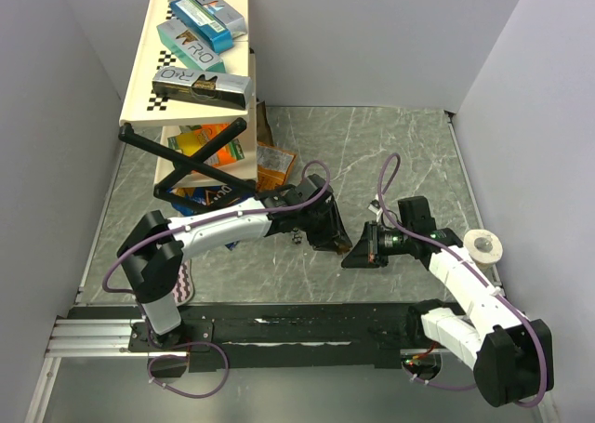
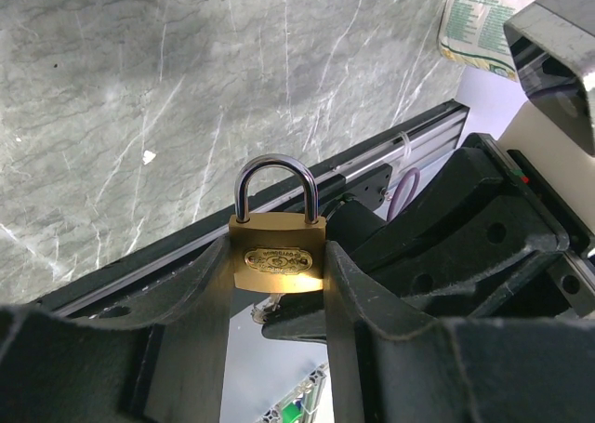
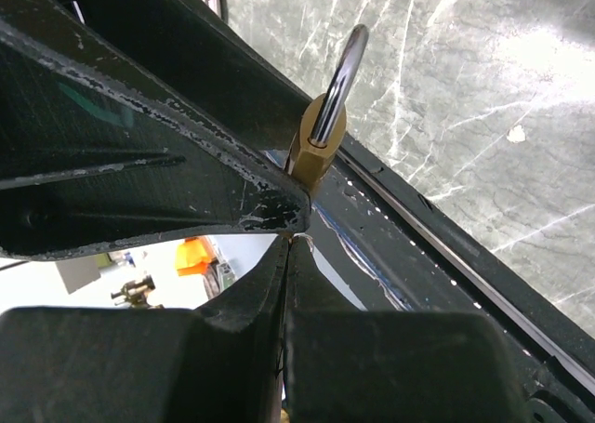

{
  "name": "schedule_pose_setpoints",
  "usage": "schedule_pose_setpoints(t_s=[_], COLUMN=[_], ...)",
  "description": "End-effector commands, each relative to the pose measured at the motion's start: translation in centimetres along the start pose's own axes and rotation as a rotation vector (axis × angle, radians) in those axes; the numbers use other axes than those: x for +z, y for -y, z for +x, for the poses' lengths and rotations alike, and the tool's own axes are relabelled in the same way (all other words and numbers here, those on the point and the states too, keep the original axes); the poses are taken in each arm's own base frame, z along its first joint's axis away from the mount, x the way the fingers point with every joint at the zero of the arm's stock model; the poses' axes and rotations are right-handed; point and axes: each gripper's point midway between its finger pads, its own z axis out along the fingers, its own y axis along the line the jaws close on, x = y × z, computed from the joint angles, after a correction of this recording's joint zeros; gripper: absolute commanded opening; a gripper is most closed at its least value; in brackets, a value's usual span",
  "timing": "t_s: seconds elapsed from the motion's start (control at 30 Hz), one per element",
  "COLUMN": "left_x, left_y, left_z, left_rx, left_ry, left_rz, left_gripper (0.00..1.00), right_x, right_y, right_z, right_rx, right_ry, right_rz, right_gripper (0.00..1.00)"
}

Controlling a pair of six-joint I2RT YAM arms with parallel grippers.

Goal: Unlock with the key

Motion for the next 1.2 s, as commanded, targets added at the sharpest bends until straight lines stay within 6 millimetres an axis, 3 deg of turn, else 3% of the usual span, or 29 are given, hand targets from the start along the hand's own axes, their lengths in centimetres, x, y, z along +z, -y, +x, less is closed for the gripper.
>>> schedule_pose_setpoints(t_s=[0.0,0.7,1.17], left_x=[-2.45,-2.92,-3.27], left_y=[3.02,2.67,2.84], left_z=[-0.15,-0.13,-0.08], left_rx=[0.016,0.0,0.012], left_ry=[0.03,0.042,0.05], left_rz=[0.098,0.109,0.118], left_gripper=[0.01,0.01,0.01], right_x=[-0.2,-0.61,-0.47], right_y=[-1.2,-1.2,-1.11], right_z=[-0.8,0.02,-0.9], right_rx=[-0.048,-0.046,-0.054], right_ry=[0.028,0.04,0.046], right_rz=[-0.037,-0.035,-0.022], right_gripper=[0.0,0.0,0.0])
